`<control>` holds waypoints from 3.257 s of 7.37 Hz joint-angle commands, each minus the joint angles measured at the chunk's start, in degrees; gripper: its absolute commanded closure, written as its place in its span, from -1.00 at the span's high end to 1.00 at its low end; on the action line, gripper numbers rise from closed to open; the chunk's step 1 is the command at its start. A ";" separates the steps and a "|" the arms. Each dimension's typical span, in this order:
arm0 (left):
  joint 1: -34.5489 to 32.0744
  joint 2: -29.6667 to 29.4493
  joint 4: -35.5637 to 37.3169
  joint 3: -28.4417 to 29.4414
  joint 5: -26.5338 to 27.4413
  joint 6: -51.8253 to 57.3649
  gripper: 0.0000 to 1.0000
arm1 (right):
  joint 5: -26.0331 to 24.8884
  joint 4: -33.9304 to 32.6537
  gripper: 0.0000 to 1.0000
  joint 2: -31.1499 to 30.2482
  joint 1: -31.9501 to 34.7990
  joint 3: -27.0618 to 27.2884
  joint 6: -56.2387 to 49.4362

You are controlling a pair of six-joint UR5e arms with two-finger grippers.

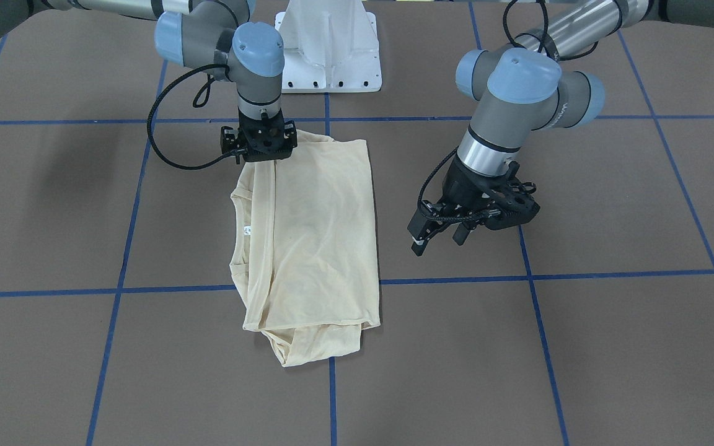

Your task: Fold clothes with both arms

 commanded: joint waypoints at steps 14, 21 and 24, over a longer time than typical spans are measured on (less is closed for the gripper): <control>0.41 -0.67 0.01 0.09 0.18 -0.25 1.00 | 0.30 -3.76 1.00 -7.38 3.12 4.97 -3.41; 0.32 -0.58 -0.16 0.00 0.09 -0.08 1.00 | 0.38 2.97 1.00 3.57 12.78 -2.36 -11.07; 0.32 -0.67 -0.69 -2.71 0.00 0.79 1.00 | 0.21 19.14 1.00 6.75 13.58 -16.69 -12.21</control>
